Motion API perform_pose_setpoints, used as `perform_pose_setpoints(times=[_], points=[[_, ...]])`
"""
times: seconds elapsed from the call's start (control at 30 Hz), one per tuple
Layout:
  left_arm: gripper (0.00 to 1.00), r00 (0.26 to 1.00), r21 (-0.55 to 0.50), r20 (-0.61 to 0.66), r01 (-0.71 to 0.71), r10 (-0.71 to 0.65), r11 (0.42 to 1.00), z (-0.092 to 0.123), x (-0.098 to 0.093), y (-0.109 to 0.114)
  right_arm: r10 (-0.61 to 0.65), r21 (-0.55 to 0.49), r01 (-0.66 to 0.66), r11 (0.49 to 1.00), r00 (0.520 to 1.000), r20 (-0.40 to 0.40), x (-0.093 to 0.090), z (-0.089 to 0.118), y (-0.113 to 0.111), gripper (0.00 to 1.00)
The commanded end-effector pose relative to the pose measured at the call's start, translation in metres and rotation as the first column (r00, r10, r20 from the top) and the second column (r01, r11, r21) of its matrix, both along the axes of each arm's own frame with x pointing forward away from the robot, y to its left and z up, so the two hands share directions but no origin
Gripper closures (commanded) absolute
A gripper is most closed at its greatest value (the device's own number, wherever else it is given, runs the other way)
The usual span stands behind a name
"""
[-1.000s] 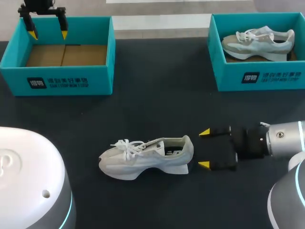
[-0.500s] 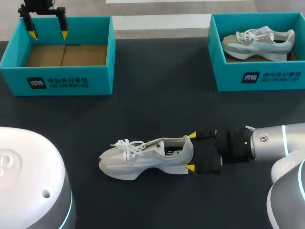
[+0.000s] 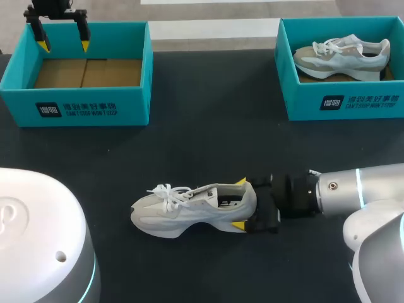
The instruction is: Take the shoe out of the shoebox, open the shoe tongue, remove and reinsert the insole, then place the shoe into the shoebox
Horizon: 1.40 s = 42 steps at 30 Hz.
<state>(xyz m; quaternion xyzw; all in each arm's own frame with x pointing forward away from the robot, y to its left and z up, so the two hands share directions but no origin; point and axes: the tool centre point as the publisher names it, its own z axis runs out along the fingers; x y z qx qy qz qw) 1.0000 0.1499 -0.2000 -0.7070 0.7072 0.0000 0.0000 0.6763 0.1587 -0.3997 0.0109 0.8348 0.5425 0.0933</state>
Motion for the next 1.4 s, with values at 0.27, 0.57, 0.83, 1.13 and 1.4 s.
perform_pose_setpoints(times=[0.27, 0.57, 0.83, 1.13, 1.4], points=[[0.00, 1.000, 0.000, 0.000, 0.000, 0.000, 1.000, 0.000, 0.000, 0.000, 0.008, -0.010, -0.008, 1.000, 1.000, -0.024, 0.006, -0.018, 0.012, 0.00], [0.00, 1.000, 0.000, 0.000, 0.000, 0.000, 1.000, 0.000, 0.000, 0.000, 0.047, -0.029, -0.049, 0.998, 0.998, -0.042, 0.006, -0.020, 0.010, 1.00], [0.00, 1.000, 0.000, 0.000, 0.000, 0.000, 1.000, 0.000, 0.000, 0.000, 0.080, -0.030, -0.082, 0.996, 0.995, -0.057, 0.007, -0.021, 0.010, 1.00], [0.00, 1.000, 0.000, 0.000, 0.000, 0.000, 1.000, 0.000, 0.000, 0.000, 0.080, -0.030, -0.082, 0.996, 0.995, -0.057, 0.007, -0.021, 0.010, 1.00], [0.00, 1.000, 0.000, 0.000, 0.000, 0.000, 1.000, 0.000, 0.000, 0.000, 0.080, -0.030, -0.082, 0.996, 0.995, -0.057, 0.007, -0.021, 0.010, 1.00]])
